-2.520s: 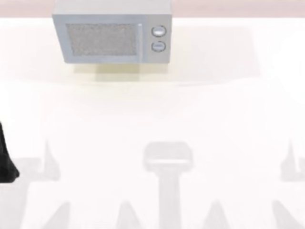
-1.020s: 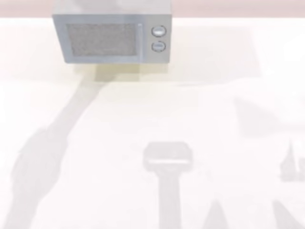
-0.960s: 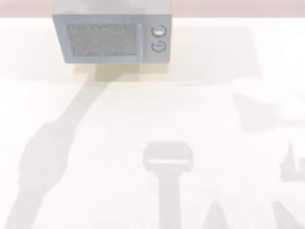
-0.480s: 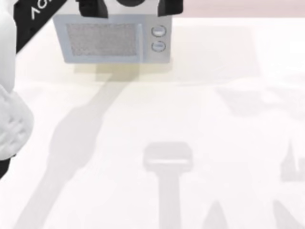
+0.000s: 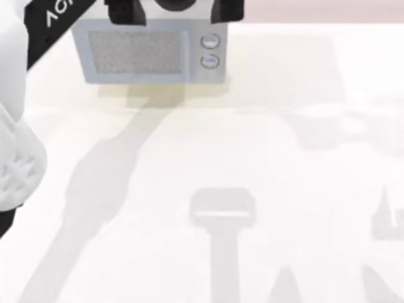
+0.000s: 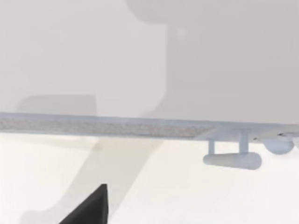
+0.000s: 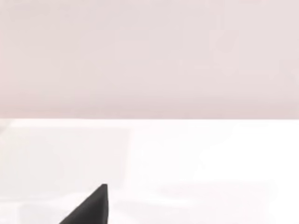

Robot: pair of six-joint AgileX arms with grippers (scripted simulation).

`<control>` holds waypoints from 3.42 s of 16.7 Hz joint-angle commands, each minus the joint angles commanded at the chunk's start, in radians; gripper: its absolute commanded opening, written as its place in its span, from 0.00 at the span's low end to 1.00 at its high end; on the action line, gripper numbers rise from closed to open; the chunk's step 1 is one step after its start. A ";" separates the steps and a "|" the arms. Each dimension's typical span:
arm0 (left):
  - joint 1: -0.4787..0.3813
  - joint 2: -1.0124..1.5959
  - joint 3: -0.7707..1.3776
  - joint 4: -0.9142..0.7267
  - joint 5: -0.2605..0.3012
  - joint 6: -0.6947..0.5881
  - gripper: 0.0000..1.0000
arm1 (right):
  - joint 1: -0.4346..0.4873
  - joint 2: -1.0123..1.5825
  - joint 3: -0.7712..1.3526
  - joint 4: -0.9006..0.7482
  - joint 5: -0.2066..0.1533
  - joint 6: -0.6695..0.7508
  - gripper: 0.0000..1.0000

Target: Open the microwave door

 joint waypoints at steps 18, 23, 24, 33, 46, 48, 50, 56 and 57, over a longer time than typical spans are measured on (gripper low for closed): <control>0.036 0.075 -0.105 0.190 0.017 0.034 0.40 | 0.000 0.000 0.000 0.000 0.000 0.000 1.00; 0.036 0.075 -0.105 0.190 0.017 0.034 0.02 | 0.000 0.000 0.000 0.000 0.000 0.000 1.00; 0.036 0.075 -0.105 0.190 0.017 0.034 0.00 | 0.000 0.000 0.000 0.000 0.000 0.000 1.00; 0.015 0.057 -0.149 0.189 0.028 0.027 0.00 | 0.000 0.000 0.000 0.000 0.000 0.000 1.00; 0.008 -0.060 -0.333 0.276 0.003 0.008 0.00 | 0.000 0.000 0.000 0.000 0.000 0.000 1.00; 0.008 -0.060 -0.333 0.276 0.003 0.008 0.00 | 0.000 0.000 0.000 0.000 0.000 0.000 1.00; 0.008 -0.060 -0.333 0.276 0.003 0.008 0.00 | 0.000 0.000 0.000 0.000 0.000 0.000 1.00; 0.008 -0.060 -0.333 0.276 0.003 0.008 0.00 | 0.000 0.000 0.000 0.000 0.000 0.000 1.00; 0.008 -0.060 -0.333 0.276 0.003 0.008 0.00 | 0.000 0.000 0.000 0.000 0.000 0.000 1.00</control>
